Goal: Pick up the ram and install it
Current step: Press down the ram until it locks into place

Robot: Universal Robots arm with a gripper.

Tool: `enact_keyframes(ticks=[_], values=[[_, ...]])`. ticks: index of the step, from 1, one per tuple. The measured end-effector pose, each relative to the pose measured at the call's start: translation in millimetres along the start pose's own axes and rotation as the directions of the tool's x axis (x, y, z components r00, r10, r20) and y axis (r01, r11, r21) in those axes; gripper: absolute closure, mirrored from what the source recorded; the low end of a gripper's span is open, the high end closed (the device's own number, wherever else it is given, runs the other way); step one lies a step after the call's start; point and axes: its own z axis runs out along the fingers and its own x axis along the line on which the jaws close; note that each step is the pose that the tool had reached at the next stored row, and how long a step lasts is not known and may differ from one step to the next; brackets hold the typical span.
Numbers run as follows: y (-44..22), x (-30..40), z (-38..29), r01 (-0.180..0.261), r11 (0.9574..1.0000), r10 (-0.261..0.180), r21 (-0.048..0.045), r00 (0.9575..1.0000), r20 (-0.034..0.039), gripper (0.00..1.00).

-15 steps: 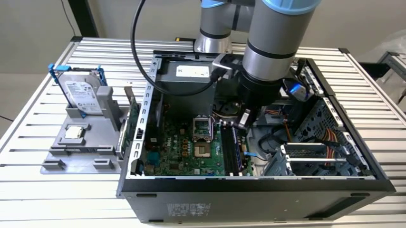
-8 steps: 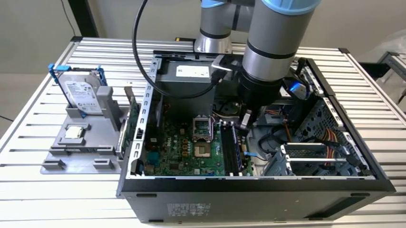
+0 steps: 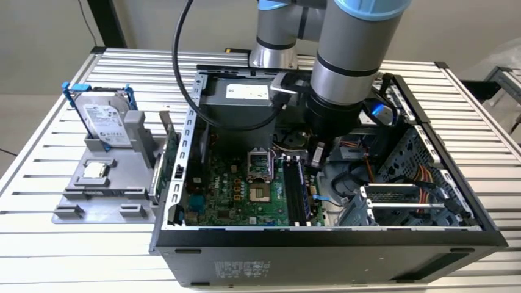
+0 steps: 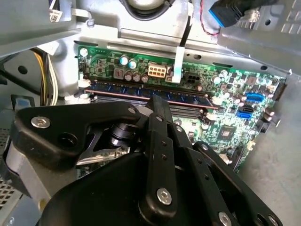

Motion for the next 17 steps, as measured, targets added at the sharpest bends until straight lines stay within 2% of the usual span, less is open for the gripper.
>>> enact_keyframes(ticks=[6,17], values=[[0.6,0.1,0.6,0.06,0.9982,-0.06,0.0008,0.9982,0.0021,1.0],[0.7,0.1,0.7,0.14,0.9901,-0.14,0.0021,0.9901,0.0047,1.0]])
